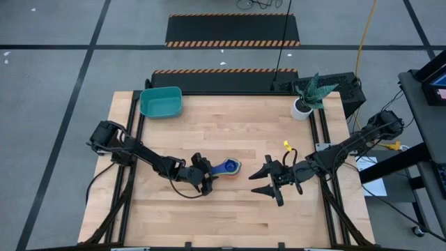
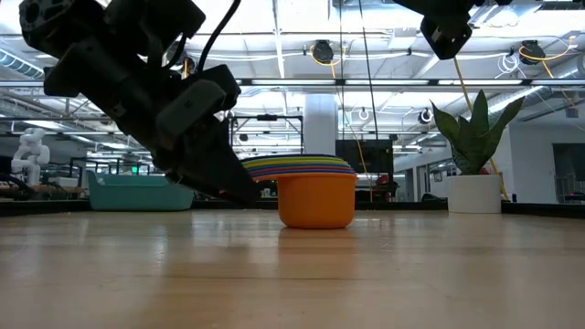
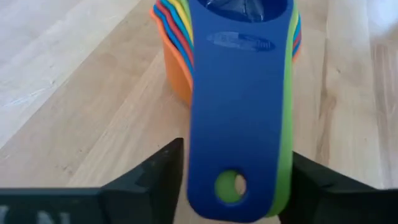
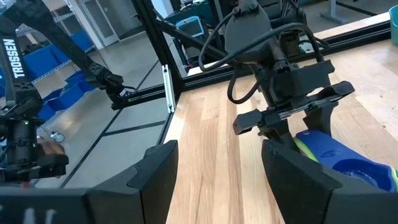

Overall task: Nest measuring cups in basket
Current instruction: Put the nested measuring cups into the green bin

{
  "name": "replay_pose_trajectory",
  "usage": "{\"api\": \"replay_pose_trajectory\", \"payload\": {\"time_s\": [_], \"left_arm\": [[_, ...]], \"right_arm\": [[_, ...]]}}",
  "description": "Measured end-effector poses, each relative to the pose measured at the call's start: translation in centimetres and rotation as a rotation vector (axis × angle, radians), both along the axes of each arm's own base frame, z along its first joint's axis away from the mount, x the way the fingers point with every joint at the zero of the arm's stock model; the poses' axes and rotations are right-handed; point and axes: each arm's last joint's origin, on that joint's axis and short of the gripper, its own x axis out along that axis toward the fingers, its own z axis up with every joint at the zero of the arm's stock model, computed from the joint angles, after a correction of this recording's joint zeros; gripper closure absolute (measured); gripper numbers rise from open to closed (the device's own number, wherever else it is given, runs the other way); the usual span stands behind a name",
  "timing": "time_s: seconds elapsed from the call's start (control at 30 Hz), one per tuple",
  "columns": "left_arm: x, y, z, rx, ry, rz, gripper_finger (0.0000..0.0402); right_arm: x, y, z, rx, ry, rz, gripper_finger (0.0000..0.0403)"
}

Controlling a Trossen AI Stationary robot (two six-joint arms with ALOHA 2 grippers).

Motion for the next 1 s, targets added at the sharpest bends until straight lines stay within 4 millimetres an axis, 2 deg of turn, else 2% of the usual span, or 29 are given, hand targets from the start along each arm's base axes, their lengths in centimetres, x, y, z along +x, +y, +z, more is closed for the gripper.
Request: {"api": "replay_pose_trajectory", "payload": {"time_s": [0.23,0.6,1.0], "left_arm": [[0.0,0.0,0.0,0.029,0.007,-0.035,0.027],[0.0,-0.1,0.0,0.048,0.015,-0.068,0.0259],[-2.0,0.6,2.6,0.08,0.118,-0.073,0.0271]], "right_arm": [[0.0,0.0,-0.1,-0.003,0.006,0.0,0.0177],[0.0,0.0,-0.1,-0.001,0.007,0.0,0.0177],[0.5,0.0,-1.1,-0.063,0.042,-0.047,0.0177]]}}
